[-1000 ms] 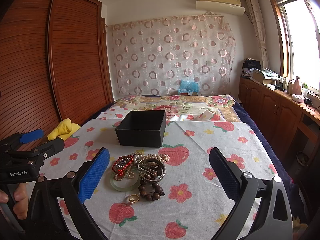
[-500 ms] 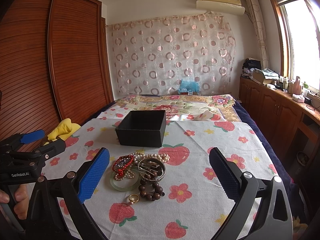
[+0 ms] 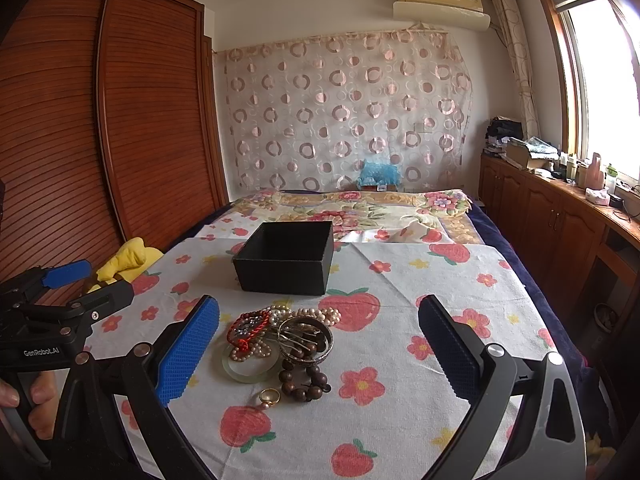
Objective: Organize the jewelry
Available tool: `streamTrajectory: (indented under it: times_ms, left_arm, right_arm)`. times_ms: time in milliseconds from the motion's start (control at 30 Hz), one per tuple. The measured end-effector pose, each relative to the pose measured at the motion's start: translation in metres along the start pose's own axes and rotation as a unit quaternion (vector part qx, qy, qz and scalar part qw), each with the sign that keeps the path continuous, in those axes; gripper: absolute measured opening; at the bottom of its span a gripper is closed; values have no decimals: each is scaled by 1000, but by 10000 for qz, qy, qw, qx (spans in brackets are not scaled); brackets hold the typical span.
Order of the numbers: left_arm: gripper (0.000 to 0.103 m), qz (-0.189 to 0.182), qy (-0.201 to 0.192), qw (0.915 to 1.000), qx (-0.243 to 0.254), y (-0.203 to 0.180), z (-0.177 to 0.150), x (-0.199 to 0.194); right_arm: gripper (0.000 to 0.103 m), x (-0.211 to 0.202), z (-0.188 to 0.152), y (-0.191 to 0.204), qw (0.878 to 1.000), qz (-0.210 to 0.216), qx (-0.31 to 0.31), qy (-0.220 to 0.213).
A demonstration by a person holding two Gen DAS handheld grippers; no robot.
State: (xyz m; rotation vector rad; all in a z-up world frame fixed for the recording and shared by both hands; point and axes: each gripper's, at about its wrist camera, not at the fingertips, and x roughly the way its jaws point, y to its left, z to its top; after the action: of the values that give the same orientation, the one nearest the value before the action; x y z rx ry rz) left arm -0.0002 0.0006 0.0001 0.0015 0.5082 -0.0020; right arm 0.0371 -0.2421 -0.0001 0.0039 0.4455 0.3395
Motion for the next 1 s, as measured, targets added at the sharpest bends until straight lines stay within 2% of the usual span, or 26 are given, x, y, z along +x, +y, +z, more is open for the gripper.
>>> streamTrajectory:
  times_ms: [333,433,767,1000]
  left_arm:
    - [96,4,132,9999,-3,-18,5,0]
    - [96,-42,237,9997,8,-23,-3,6]
    - [96,-151,508,9986,63,-7,-14,32]
    - [96,-193,701,9972,178,1,-16,57]
  right_arm:
    - [101,5,2,5,9999,25,10,106]
    - [101,14,-6,1,9999,34,-60,152]
    - [100,32,-22,-7,9990,171,-160,370]
    - [92,48,-33,-8,9968,332,-257,680]
